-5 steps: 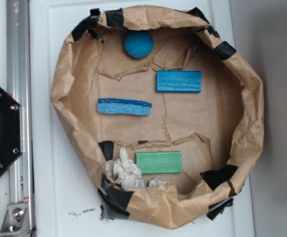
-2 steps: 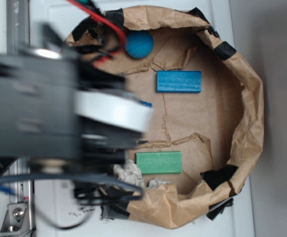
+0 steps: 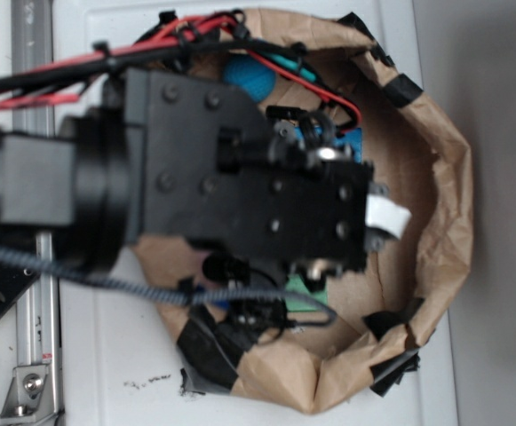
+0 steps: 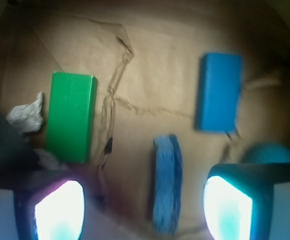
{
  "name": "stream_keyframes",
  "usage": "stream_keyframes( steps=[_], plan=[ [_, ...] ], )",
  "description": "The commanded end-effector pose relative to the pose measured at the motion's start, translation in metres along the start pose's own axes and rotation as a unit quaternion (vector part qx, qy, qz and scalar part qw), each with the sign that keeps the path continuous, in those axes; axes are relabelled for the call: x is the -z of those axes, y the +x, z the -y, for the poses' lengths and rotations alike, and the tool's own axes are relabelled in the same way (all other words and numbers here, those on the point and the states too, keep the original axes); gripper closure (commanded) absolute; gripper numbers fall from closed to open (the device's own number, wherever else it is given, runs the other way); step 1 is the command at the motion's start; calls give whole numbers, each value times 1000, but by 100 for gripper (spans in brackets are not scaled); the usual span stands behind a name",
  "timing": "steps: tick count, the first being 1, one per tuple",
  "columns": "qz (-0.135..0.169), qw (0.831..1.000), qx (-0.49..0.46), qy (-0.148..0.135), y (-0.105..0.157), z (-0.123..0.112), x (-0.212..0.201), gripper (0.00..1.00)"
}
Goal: Grab the blue sponge.
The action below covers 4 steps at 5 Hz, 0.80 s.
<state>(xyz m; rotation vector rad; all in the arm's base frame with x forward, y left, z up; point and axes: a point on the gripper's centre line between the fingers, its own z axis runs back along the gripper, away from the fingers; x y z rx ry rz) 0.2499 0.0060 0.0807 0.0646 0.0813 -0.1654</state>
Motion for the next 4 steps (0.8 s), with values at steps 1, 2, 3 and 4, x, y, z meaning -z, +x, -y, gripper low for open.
stream_keyframes(
  steps=[1, 2, 3, 4],
  plan=[
    [42, 998, 0, -42, -25, -22, -4, 0],
    [37, 999, 12, -31, -18, -19, 5, 0],
    [41, 998, 8, -40, -15, -23, 3, 0],
    [53, 998, -4, -40, -15, -31, -5, 0]
  ],
)
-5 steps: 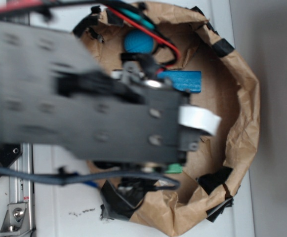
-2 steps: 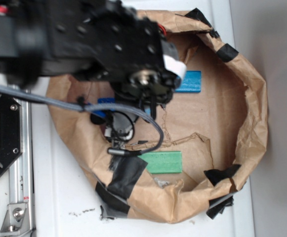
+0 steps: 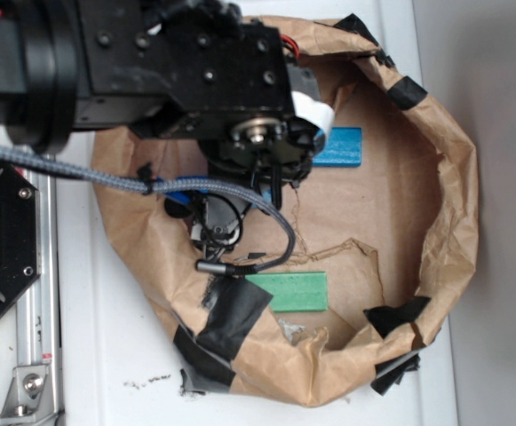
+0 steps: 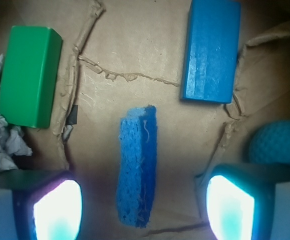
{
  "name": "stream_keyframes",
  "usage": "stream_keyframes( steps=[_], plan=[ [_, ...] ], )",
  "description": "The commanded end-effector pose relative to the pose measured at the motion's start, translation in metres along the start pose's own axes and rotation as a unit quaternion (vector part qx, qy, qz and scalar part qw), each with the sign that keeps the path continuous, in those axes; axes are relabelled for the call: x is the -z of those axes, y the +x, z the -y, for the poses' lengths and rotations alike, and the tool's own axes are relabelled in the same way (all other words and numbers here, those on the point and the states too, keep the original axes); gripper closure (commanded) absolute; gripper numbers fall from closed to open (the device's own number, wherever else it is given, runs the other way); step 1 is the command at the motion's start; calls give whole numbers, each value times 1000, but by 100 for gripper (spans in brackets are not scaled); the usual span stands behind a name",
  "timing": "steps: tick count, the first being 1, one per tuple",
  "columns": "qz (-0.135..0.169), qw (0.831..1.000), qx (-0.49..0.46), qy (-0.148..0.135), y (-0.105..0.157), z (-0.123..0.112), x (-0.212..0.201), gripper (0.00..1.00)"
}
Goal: Grab the blue sponge.
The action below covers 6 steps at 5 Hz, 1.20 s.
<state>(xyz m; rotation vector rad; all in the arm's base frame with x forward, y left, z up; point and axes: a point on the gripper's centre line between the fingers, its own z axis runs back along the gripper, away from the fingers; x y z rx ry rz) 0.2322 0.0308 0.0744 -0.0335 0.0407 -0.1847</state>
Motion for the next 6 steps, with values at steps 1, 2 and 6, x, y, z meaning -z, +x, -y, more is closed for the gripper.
stream_keyframes(
  steps=[1, 2, 6],
  plan=[
    [21, 1000, -17, 15, 12, -10, -7, 0],
    [-4, 999, -12, 29, 21, -5, 18, 0],
    [-54, 998, 18, 28, 13, 22, 52, 100]
  ],
)
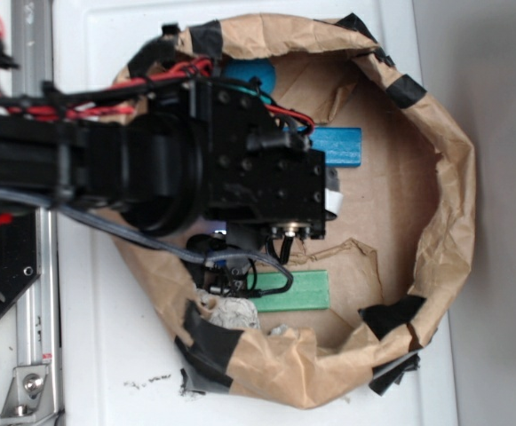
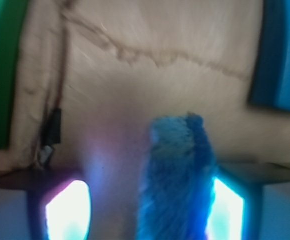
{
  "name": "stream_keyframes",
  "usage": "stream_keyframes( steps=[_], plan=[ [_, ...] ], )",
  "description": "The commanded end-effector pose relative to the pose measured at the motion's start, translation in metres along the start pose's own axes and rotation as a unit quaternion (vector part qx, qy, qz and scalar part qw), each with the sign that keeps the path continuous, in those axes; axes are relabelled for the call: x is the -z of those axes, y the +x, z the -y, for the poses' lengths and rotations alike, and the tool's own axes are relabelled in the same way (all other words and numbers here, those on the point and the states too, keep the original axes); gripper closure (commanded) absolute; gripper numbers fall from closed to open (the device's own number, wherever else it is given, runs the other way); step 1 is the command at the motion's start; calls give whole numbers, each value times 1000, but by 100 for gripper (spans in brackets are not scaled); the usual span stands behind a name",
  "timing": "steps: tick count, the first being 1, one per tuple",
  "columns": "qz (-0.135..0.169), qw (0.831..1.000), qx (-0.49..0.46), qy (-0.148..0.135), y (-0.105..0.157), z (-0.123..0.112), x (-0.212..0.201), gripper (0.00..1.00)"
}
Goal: Grab the blue sponge.
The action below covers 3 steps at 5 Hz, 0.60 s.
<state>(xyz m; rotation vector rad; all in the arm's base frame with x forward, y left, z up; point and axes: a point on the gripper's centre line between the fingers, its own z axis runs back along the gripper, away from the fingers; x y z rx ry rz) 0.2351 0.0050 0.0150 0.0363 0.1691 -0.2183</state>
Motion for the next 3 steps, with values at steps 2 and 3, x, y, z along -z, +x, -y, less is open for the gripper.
stream_keyframes(
  steps=[2, 3],
  plan=[
    [81, 995, -26, 44, -15, -12, -96, 100],
    [129, 990, -23, 52, -18, -13, -147, 100]
  ],
)
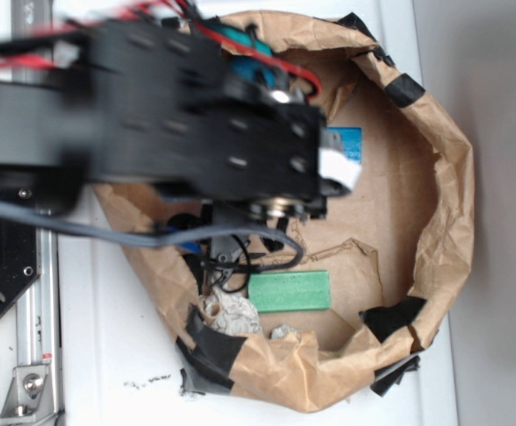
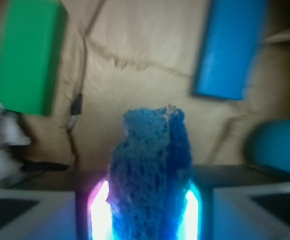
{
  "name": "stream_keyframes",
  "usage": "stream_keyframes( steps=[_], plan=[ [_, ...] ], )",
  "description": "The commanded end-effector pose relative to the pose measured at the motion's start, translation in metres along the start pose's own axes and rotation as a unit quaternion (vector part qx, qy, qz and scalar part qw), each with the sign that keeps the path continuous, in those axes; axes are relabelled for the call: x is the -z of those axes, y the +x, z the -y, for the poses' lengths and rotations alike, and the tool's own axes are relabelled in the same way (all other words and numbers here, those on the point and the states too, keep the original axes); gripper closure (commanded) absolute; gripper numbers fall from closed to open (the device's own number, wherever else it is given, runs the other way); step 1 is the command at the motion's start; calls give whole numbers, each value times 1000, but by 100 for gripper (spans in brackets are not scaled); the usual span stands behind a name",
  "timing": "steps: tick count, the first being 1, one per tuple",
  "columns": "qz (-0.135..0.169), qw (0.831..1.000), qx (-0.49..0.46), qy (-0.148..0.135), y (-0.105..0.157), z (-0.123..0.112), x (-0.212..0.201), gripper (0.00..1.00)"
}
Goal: Grab the blue sponge.
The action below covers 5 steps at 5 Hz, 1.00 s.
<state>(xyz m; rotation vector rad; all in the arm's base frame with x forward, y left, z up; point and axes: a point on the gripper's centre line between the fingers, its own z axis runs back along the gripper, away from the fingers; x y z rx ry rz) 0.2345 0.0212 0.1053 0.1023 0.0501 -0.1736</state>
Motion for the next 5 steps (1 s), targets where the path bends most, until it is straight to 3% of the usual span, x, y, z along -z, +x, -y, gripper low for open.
stream_keyframes(
  steps=[1, 3, 4, 5],
  plan=[
    [85, 996, -6, 2, 20, 7, -83, 100],
    [73, 997, -16, -17, 39, 11, -64, 100],
    [93, 994, -43, -30, 35, 9, -61, 100],
    [84, 996, -35, -20, 32, 9, -60, 100]
  ],
)
